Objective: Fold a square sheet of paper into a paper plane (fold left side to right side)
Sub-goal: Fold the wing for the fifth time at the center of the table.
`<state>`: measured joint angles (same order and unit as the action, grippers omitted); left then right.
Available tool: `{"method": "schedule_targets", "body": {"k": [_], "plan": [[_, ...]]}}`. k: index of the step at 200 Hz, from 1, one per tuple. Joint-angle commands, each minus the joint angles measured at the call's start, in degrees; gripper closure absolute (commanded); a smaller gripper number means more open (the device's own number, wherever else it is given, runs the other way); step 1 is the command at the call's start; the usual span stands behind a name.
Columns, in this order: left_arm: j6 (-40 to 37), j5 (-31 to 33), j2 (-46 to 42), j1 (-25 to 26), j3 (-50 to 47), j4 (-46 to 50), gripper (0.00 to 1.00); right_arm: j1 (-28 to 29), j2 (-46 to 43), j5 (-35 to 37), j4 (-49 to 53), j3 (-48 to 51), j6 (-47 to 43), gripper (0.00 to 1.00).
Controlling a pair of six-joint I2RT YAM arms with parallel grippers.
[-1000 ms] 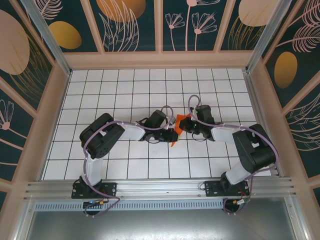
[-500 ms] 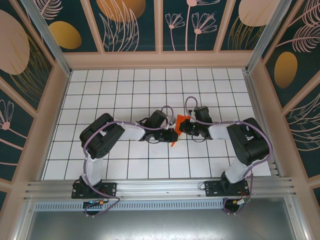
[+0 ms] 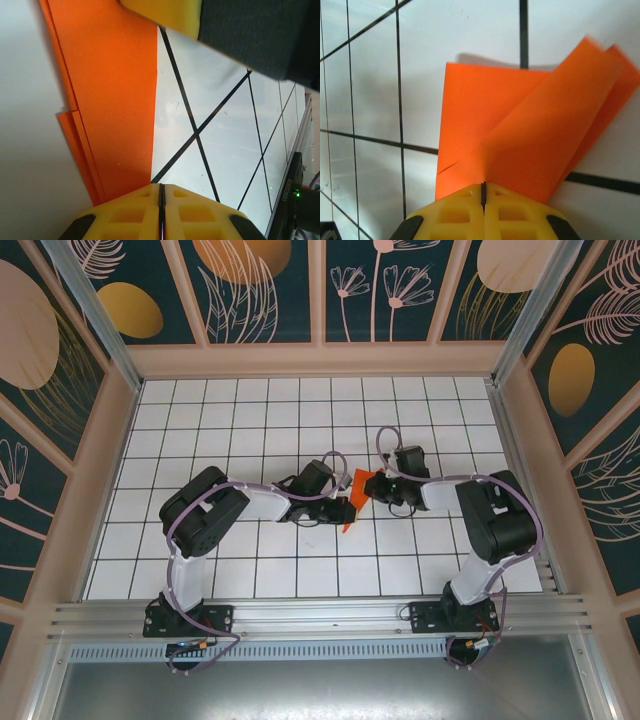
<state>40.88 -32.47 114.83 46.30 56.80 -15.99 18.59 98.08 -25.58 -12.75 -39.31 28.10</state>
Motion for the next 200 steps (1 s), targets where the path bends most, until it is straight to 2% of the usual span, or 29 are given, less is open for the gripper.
{"method": "schedule_targets", "body": {"k": [1, 71, 147, 200], "plan": [[-1.1, 2.8, 4.3, 1.2, -2.2, 7.5, 0.88, -2.6, 2.2, 3.7, 1.9, -2.4, -2.6, 1.0], [-1.1, 2.8, 4.3, 1.2, -2.5, 7.2, 0.88, -7.5, 4.8, 1.7, 3.2, -6.1, -4.2, 1.0], [-3.2, 1.4, 2.3, 1.2, -3.3, 9.1, 0.88, -7.7, 6.5, 0.5, 4.4, -5.9, -4.1, 1.0], [-5.0, 1.1, -8.4, -0.2, -6.8, 9.6, 0.88, -6.9, 6.1, -0.2, 5.7, -5.9, -3.9, 1.0]]}}
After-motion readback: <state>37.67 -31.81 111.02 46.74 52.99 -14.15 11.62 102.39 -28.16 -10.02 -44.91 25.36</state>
